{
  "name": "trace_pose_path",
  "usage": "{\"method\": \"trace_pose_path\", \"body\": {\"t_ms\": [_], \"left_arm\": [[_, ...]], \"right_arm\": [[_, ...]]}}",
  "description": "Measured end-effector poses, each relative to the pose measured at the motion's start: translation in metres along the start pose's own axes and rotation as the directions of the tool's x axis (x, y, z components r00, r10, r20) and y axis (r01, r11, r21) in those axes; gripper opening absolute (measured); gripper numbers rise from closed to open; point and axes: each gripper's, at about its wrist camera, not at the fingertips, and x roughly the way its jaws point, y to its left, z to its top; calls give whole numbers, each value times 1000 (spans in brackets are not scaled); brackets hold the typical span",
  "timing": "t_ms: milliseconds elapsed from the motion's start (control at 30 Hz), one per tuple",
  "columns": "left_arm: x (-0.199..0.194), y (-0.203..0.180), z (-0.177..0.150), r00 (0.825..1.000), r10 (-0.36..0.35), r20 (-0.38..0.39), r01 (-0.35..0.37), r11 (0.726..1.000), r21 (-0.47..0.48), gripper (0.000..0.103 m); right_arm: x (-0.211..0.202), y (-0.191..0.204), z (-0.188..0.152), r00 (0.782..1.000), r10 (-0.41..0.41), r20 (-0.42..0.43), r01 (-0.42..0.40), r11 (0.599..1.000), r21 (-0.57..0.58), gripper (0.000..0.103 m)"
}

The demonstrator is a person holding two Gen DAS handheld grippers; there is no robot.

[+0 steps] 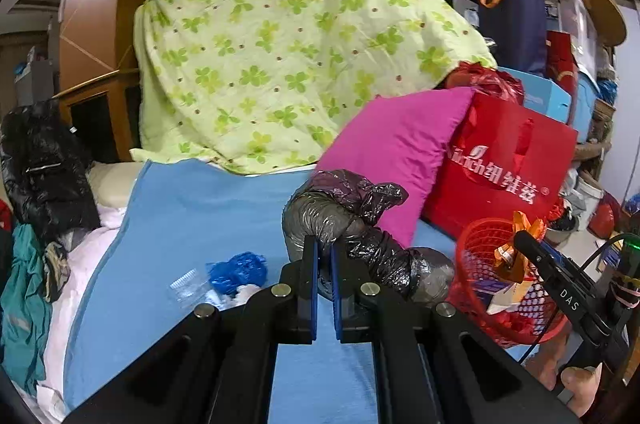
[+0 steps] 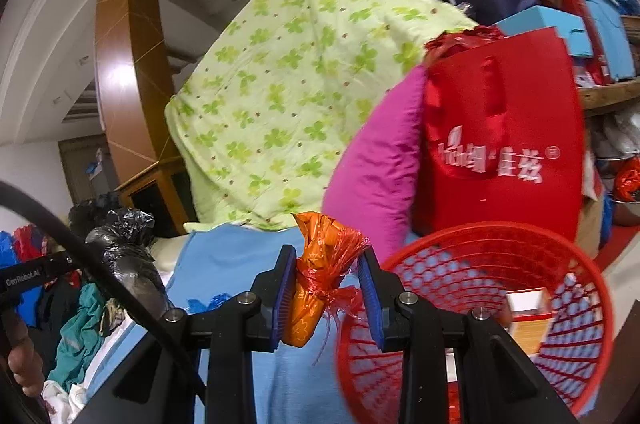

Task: Collect trash
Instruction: 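Carry the orange bag into the red basket with the right tool while the left drops the black bag there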

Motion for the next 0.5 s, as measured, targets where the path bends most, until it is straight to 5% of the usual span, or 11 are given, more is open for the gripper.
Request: {"method": "trace_pose_path", "body": {"t_ms": [500], "left_arm": [[37, -130, 14, 975, -216, -58, 222, 964, 145, 7]], "right_arm": [[-38, -120, 9, 994, -112, 9, 103, 937, 333, 36]]}}
